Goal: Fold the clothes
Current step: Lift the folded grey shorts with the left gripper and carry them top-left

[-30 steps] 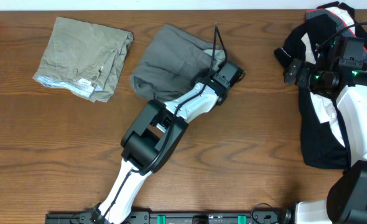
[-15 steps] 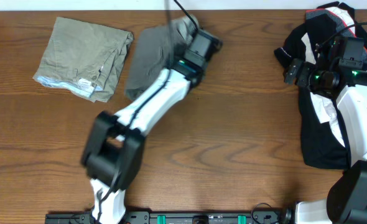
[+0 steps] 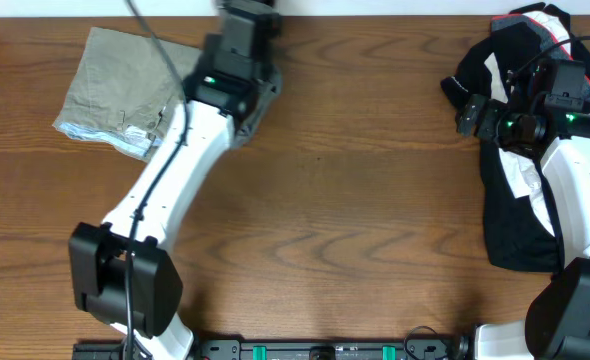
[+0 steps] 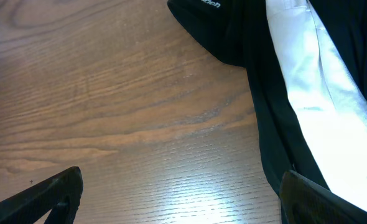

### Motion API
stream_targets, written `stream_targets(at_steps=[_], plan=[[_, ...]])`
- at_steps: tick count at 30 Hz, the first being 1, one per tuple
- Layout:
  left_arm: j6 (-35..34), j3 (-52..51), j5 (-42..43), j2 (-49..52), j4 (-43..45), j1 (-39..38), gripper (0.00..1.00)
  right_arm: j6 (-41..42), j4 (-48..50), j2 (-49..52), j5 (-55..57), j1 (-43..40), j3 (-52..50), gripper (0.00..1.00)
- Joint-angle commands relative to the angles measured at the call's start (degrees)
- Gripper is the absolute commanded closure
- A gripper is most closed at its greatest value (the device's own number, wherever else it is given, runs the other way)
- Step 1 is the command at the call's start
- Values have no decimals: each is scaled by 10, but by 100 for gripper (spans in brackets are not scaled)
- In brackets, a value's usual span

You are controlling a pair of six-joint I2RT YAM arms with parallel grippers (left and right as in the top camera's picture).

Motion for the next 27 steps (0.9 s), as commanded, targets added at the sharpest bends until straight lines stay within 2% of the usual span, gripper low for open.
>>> stream_targets(at_steps=[1,7,11,14,20,22,27], plan=[[-83,5,53,-20,19,40,94,-10,0,3,-1,-1,-3,1],[-220,5,149,-21,96,111,94,-10,-1,3,-1,-1,-3,1],[-356,5,175,-21,147,160,94,-10,-1,3,-1,-1,-3,1],[-416,5,183,-21,191,195,94,-10,-1,3,-1,-1,-3,1],[-502,5,189,-19,247,253,94,-10,-1,2,-1,-1,-3,1],[-504,5,223,-11,281,268,94,-10,-1,3,-4,-1,-3,1],[-568,4,257,25,353,287,95,-10,-5,3,-10,-1,-3,1]])
